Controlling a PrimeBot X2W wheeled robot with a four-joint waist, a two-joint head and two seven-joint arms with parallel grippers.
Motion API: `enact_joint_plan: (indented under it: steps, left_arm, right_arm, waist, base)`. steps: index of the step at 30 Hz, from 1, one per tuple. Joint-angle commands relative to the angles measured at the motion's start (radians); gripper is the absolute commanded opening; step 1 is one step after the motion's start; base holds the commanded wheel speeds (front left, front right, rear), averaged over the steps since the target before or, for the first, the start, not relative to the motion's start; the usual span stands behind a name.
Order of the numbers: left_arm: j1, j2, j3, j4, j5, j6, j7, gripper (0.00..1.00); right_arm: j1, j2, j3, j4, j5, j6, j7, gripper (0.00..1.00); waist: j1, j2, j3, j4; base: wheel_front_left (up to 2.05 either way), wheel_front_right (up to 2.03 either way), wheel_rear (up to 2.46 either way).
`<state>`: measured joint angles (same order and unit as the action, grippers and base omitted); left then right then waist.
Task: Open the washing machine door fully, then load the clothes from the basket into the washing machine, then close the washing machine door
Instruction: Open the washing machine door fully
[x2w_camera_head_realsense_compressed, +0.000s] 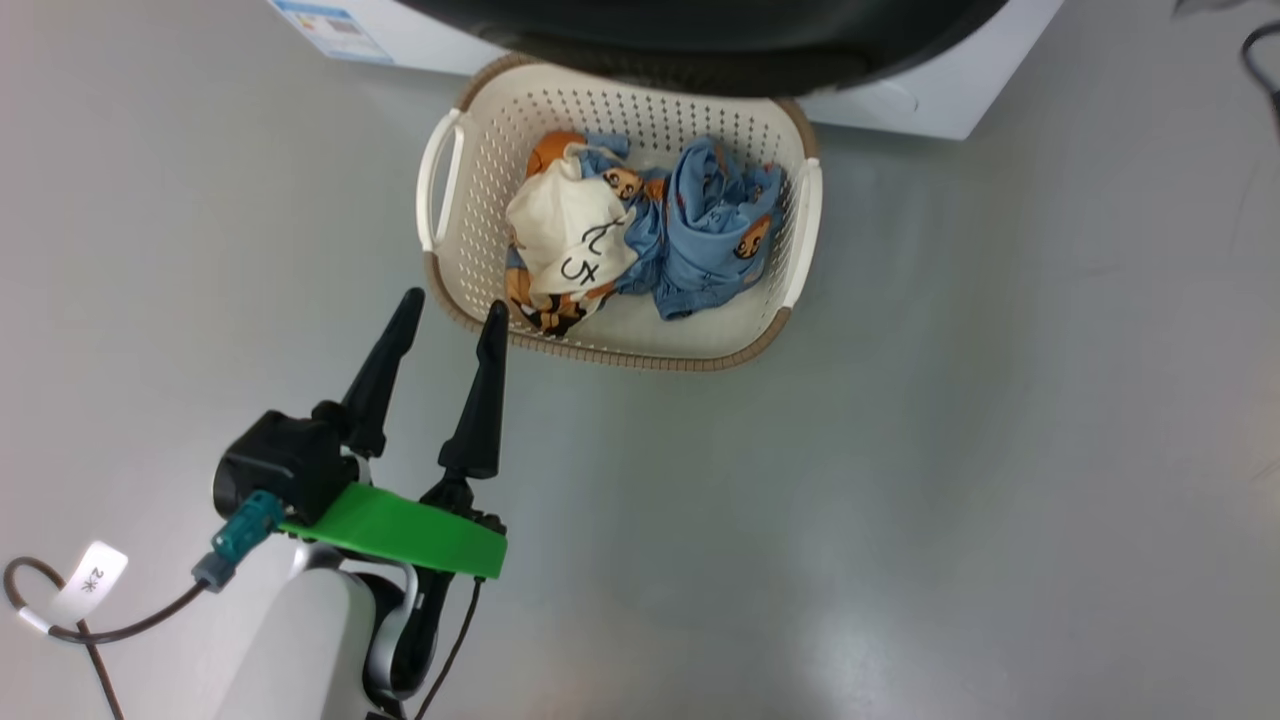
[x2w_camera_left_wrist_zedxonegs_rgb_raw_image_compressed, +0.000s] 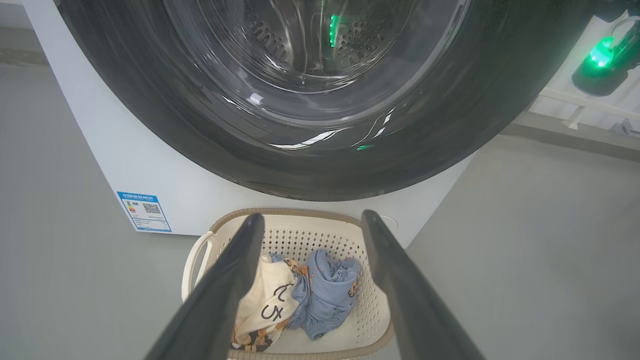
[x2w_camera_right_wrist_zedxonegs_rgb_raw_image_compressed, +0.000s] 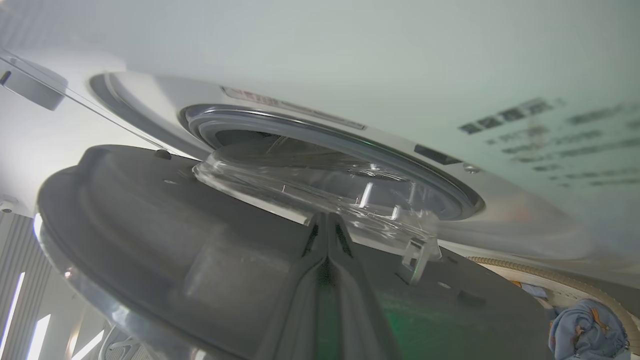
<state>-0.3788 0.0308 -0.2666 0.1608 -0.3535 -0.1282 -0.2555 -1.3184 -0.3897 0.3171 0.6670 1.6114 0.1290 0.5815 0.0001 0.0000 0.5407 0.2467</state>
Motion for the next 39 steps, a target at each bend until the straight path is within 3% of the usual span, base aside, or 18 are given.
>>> enact_joint_plan:
  steps: [1,15,39]
  left_arm:
    - [0.004,0.020,0.035,-0.017,-0.002,-0.003,-0.006,1.00]
    - [0.110,0.019,0.065,0.003,0.059,-0.003,-0.006,1.00]
    - [0.236,0.019,0.089,-0.003,0.071,-0.003,-0.006,1.00]
  right_arm:
    - [0.034,0.042,0.018,-0.044,-0.001,0.002,0.018,0.00]
    - [0.270,0.086,0.065,-0.122,0.003,0.002,0.075,0.00]
    - [0.531,0.183,0.119,-0.208,0.007,0.002,0.149,0.00]
  waist:
    - [0.0000,0.0000,-0.021,-0.008]
    - [0.0000,0.0000,-0.193,-0.024]
    - [0.0000,0.0000,-0.361,0.061]
  base:
    - [0.00,0.00,0.00]
    - [0.00,0.00,0.00]
    - [0.00,0.00,0.00]
